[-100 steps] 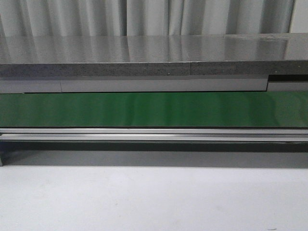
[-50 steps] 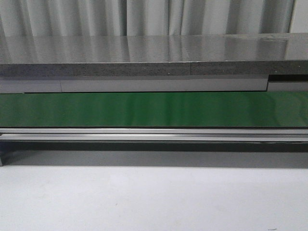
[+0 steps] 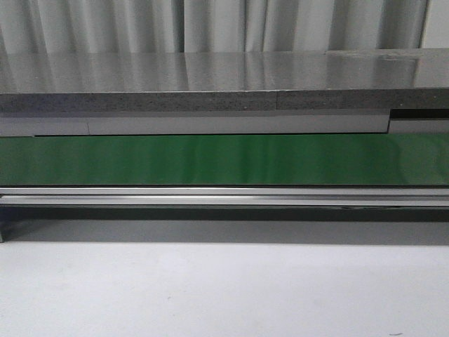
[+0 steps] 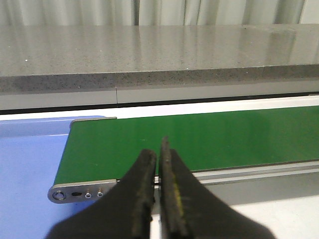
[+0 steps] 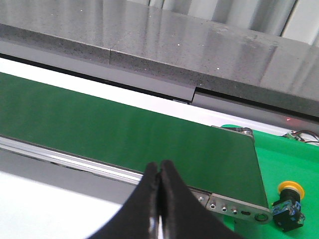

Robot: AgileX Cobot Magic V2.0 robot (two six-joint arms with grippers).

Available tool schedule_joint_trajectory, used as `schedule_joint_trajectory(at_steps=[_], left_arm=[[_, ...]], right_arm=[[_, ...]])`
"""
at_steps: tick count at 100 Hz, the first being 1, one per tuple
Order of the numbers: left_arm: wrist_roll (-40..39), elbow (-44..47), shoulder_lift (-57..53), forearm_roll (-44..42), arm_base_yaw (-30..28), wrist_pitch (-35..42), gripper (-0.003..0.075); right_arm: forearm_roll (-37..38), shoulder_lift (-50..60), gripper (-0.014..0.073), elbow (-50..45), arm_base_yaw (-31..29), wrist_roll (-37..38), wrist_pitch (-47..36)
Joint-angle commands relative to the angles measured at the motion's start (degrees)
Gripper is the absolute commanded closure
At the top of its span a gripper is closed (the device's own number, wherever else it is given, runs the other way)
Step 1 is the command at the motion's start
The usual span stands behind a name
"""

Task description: Move button from left to right

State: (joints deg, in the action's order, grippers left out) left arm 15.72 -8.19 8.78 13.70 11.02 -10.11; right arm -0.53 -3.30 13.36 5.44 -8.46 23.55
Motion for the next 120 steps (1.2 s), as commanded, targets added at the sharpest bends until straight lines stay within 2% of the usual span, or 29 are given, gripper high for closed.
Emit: schedule_joint_trajectory(at_steps=[1, 12, 55, 120], left_arm=[[-0.2, -1.8, 0.5, 0.7, 0.1, 5.0, 0.0715], [-0.2, -1.8, 0.5, 0.7, 0.1, 5.0, 0.0715], [-0.2, -1.8, 0.5, 0.7, 0.1, 5.0, 0.0715], [-0.2, -1.8, 0.5, 0.7, 0.1, 5.0, 0.0715]], right_arm=[[1.4, 1.8, 0.0715, -1.5, -0.1, 0.2, -7.2], [1.6, 4.9, 0.0715, -5.3, -0.2, 1.7, -10.2], [3.5, 4.7, 0.0715, -15.1, -4.0, 4.6, -21.2], [3.5, 4.7, 0.0715, -15.1, -4.0, 4.6, -20.9]])
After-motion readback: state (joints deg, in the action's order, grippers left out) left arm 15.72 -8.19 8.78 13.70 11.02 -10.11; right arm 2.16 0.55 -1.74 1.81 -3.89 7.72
